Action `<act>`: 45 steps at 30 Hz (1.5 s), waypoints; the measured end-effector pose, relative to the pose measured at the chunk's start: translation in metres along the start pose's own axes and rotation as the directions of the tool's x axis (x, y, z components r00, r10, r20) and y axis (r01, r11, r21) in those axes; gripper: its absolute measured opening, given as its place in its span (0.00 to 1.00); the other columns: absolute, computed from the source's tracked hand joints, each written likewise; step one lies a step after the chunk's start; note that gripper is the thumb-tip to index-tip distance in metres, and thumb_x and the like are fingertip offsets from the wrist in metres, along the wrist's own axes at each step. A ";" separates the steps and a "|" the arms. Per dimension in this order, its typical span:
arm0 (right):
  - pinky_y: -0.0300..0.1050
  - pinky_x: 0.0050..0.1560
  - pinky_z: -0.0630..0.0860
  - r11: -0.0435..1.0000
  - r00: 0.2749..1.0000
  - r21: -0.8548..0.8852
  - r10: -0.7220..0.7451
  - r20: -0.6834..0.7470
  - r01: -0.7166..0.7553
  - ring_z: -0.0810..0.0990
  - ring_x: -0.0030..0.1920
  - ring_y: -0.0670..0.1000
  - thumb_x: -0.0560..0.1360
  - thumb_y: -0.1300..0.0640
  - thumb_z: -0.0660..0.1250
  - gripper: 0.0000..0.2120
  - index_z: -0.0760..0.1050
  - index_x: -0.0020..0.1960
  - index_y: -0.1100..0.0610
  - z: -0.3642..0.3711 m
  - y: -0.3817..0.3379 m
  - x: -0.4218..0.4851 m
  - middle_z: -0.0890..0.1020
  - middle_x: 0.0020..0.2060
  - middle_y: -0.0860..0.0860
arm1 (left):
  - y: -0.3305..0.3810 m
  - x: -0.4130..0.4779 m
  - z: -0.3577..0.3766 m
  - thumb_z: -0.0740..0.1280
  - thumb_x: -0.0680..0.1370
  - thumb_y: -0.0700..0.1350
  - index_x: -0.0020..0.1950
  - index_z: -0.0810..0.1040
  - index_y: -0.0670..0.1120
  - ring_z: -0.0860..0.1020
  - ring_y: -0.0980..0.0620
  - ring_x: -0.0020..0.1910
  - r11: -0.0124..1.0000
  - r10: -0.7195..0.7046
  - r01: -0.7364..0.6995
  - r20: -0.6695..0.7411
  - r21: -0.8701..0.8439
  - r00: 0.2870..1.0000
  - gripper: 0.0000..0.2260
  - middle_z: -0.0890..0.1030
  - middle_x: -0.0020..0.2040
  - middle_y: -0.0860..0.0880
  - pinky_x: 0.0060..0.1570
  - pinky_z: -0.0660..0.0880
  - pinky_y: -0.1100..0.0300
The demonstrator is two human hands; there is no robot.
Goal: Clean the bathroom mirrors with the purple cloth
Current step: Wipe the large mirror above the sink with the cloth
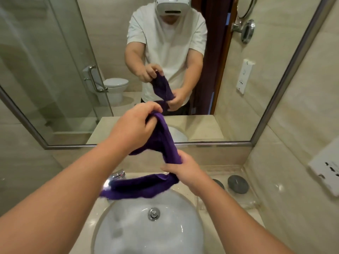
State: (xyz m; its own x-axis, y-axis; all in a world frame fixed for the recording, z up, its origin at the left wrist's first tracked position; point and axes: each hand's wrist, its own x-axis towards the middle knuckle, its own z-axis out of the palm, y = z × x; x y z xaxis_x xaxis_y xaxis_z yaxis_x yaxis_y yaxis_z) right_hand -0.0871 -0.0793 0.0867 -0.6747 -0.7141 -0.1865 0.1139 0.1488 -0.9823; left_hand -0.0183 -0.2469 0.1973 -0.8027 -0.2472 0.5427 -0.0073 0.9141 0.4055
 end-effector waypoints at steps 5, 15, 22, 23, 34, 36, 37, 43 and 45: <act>0.43 0.39 0.75 0.977 0.948 0.022 0.200 0.246 -0.211 0.83 0.45 0.52 0.68 0.45 0.75 0.27 0.78 0.62 0.59 -0.041 -0.007 -0.008 0.86 0.49 0.52 | -0.053 -0.007 -0.010 0.67 0.78 0.48 0.55 0.81 0.51 0.77 0.42 0.54 0.957 -0.170 0.165 -0.001 0.238 0.985 0.07 0.79 0.49 0.47 0.54 0.74 0.48; 0.58 0.64 0.76 0.742 0.942 0.639 -0.033 0.334 -0.201 0.82 0.56 0.60 0.81 0.59 0.63 0.14 0.71 0.66 0.59 -0.030 -0.058 -0.008 0.82 0.57 0.62 | -0.020 -0.073 0.082 0.50 0.72 0.78 0.53 0.79 0.45 0.79 0.47 0.40 0.062 -0.451 0.987 0.878 -0.150 0.161 0.39 0.82 0.43 0.47 0.43 0.73 0.54; 0.52 0.53 0.81 0.946 0.983 0.308 0.045 0.178 -0.099 0.83 0.53 0.57 0.75 0.77 0.59 0.27 0.71 0.68 0.55 -0.061 -0.070 -0.007 0.81 0.59 0.62 | 0.001 -0.065 0.094 0.50 0.65 0.84 0.54 0.82 0.48 0.84 0.46 0.38 0.086 -0.423 0.976 0.880 -0.198 0.216 0.45 0.86 0.44 0.48 0.48 0.77 0.53; 0.52 0.52 0.81 0.959 0.984 0.267 0.052 0.169 -0.096 0.83 0.52 0.57 0.76 0.77 0.59 0.28 0.69 0.69 0.53 -0.065 -0.071 -0.008 0.81 0.58 0.62 | 0.001 -0.062 0.091 0.48 0.61 0.85 0.51 0.82 0.47 0.84 0.47 0.38 0.298 -0.485 0.954 0.854 -0.043 0.190 0.48 0.86 0.43 0.49 0.46 0.76 0.55; 0.53 0.56 0.81 0.974 0.990 0.214 0.048 0.136 -0.076 0.84 0.55 0.59 0.76 0.72 0.63 0.24 0.72 0.68 0.54 -0.087 -0.078 -0.007 0.84 0.56 0.61 | 0.017 -0.048 0.113 0.67 0.77 0.60 0.62 0.79 0.49 0.84 0.47 0.48 -0.028 -0.402 0.771 0.713 -0.636 0.574 0.19 0.85 0.53 0.47 0.54 0.80 0.48; 0.55 0.59 0.80 0.995 0.992 -0.034 0.088 -0.086 -0.091 0.84 0.55 0.56 0.76 0.69 0.67 0.25 0.70 0.70 0.53 -0.101 -0.076 -0.003 0.85 0.54 0.54 | 0.010 -0.042 0.110 0.69 0.78 0.53 0.56 0.77 0.48 0.83 0.47 0.48 -0.108 -0.503 0.709 0.654 -0.697 0.566 0.11 0.85 0.52 0.47 0.56 0.79 0.44; 0.55 0.60 0.79 0.974 0.980 -0.184 0.095 -0.176 -0.128 0.83 0.55 0.55 0.75 0.66 0.70 0.27 0.69 0.72 0.53 -0.109 -0.074 -0.001 0.83 0.54 0.51 | 0.005 -0.039 0.108 0.70 0.78 0.50 0.53 0.76 0.49 0.82 0.48 0.46 -0.133 -0.552 0.680 0.624 -0.721 0.553 0.08 0.85 0.48 0.47 0.56 0.78 0.44; 0.49 0.47 0.80 0.928 0.904 -0.260 0.147 -0.402 -0.267 0.83 0.49 0.51 0.60 0.43 0.84 0.39 0.70 0.64 0.52 -0.134 -0.061 -0.003 0.81 0.52 0.49 | -0.018 -0.029 0.092 0.72 0.77 0.44 0.41 0.71 0.50 0.79 0.52 0.35 0.041 -0.753 0.651 0.404 -0.758 0.519 0.10 0.78 0.35 0.50 0.36 0.79 0.56; 0.48 0.55 0.77 0.908 0.932 -0.317 0.169 -0.320 -0.274 0.79 0.58 0.52 0.52 0.40 0.86 0.58 0.59 0.75 0.46 -0.139 -0.059 -0.005 0.75 0.61 0.44 | -0.023 -0.029 0.087 0.72 0.77 0.44 0.46 0.76 0.48 0.81 0.52 0.35 0.062 -0.767 0.651 0.381 -0.756 0.516 0.06 0.81 0.39 0.49 0.34 0.80 0.57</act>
State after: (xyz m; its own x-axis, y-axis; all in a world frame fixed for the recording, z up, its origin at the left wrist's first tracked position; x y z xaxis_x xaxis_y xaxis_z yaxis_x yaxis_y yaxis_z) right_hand -0.1915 0.0104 0.1478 -0.8429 -0.4219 -0.3340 0.0569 0.5474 -0.8349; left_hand -0.0469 -0.2333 0.1084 -0.6359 -0.7062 -0.3114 -0.0721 -0.3473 0.9350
